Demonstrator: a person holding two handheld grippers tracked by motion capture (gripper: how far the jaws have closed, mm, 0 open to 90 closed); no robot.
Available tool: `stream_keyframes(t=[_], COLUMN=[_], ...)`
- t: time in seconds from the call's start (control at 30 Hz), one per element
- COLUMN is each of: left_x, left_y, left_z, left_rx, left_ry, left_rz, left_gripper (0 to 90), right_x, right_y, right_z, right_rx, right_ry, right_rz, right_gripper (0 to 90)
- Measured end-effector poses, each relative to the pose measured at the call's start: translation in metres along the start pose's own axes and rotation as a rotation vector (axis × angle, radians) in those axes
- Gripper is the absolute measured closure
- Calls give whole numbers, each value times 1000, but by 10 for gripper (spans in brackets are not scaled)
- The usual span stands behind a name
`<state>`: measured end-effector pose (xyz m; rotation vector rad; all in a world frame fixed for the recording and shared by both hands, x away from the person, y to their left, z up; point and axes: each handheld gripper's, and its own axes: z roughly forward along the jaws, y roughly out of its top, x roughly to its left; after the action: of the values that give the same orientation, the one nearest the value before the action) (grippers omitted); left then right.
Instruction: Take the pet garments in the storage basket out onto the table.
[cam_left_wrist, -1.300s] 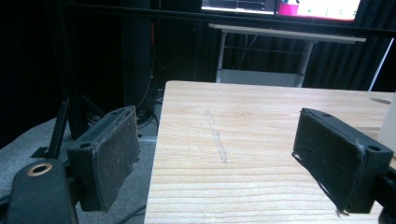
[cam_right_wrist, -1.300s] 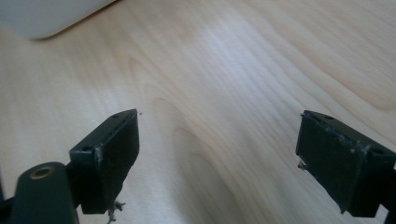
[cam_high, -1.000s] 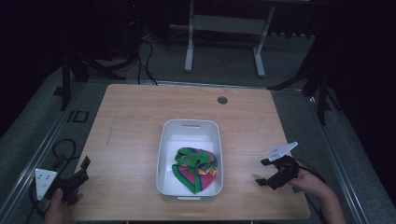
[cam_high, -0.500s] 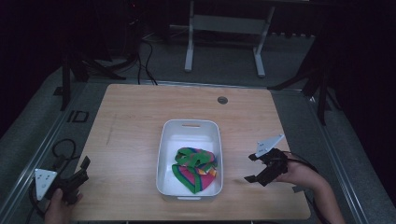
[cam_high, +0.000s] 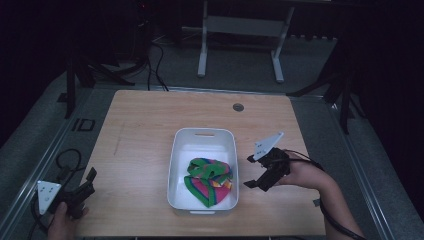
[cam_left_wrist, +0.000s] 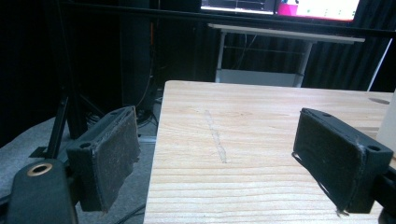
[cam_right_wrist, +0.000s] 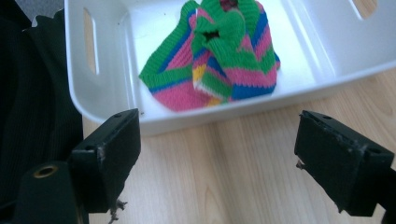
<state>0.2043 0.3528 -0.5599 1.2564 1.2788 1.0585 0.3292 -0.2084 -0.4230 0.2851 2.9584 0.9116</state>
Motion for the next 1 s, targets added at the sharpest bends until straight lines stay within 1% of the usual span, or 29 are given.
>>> stream_keyframes(t=[0.07,0.13,0.23,0.33,0.5,0.63,0.8,0.9,0.93,0.97,1.0], left_x=[0,0,0,0,1,1,1,1,1,1,1], left_y=[0,0,0,0,0,0,0,0,0,0,0], left_z=[0,0,0,0,0,0,0,0,0,0,0], left_rx=[1,1,-1,-1,-1,-1,-1,-2,-2,-2,-1], left_ry=[0,-1,-1,-3,-6,-8,-10,-10,-10,-10,-11], left_rz=[0,0,0,0,-2,-3,-2,-3,-3,-3,-3], left_gripper=[148,147,148,147,148,148,148,148,148,148,148], right_x=[0,-1,-1,-2,-5,-8,-11,-11,-11,-10,-9], right_y=[8,15,26,36,49,56,62,66,66,69,70], right_z=[5,10,21,33,56,74,89,99,99,105,107], right_rx=[10,5,13,16,33,62,100,125,125,154,165], right_ry=[-2,12,19,42,75,69,48,42,42,38,40], right_rz=[-11,-17,-39,-58,-56,-67,-65,-78,-78,-95,-98], right_gripper=[140,140,137,137,142,142,142,143,143,155,158])
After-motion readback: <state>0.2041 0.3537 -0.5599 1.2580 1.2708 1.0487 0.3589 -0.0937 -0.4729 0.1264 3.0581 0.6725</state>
